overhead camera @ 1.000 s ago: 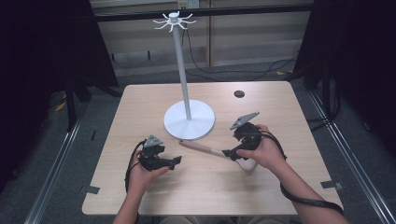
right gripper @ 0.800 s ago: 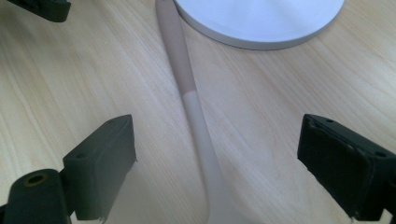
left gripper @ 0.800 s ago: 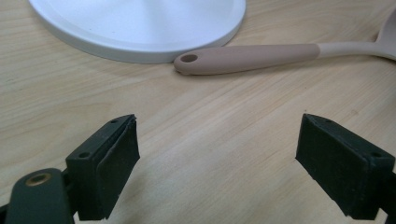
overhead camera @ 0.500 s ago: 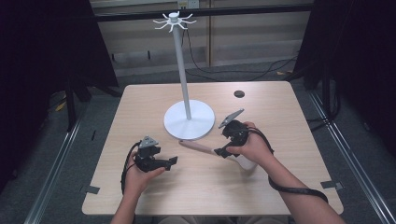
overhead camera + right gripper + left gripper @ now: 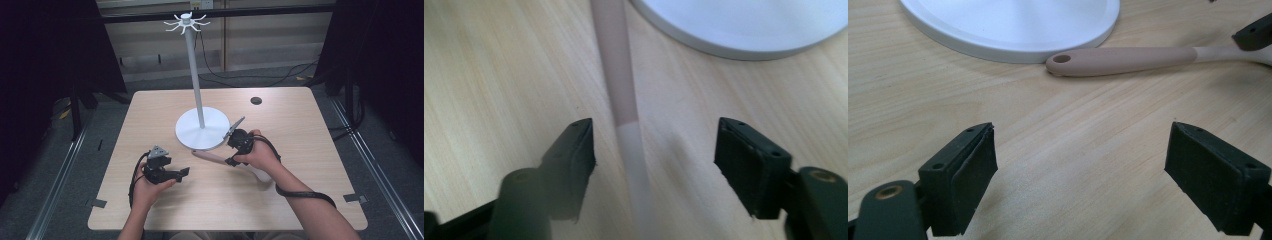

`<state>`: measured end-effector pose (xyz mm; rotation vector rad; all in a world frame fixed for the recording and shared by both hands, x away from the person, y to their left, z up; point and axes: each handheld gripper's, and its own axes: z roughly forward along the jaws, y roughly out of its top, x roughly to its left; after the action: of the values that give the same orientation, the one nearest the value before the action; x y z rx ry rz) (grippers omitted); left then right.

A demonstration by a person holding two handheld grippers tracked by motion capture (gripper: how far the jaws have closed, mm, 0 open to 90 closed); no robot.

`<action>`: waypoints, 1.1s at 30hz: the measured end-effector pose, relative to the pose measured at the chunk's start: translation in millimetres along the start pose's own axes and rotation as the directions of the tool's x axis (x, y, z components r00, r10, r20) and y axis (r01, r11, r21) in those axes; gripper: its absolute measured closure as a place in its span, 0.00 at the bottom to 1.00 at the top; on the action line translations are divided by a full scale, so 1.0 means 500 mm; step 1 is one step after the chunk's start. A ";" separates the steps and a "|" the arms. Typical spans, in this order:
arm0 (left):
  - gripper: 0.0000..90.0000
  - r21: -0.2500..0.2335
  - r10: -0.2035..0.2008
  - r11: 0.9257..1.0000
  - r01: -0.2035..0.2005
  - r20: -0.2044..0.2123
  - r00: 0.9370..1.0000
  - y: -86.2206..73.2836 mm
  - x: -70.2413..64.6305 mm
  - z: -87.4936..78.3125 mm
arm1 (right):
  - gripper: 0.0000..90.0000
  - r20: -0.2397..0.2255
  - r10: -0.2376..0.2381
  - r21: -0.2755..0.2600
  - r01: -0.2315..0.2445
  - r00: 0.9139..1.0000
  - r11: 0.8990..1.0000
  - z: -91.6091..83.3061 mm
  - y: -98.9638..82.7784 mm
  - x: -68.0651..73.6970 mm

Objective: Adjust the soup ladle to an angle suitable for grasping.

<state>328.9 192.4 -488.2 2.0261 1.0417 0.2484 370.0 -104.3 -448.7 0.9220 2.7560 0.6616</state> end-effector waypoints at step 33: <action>0.14 0.004 -0.004 1.000 0.004 0.015 1.000 0.003 -0.011 0.012 | 0.88 -0.133 0.027 -0.084 -0.039 0.991 0.996 -0.032 -0.040 -0.015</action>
<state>329.2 184.3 -490.1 2.0260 1.0372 0.2290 360.6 -128.9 -443.5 0.9392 2.8053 0.8700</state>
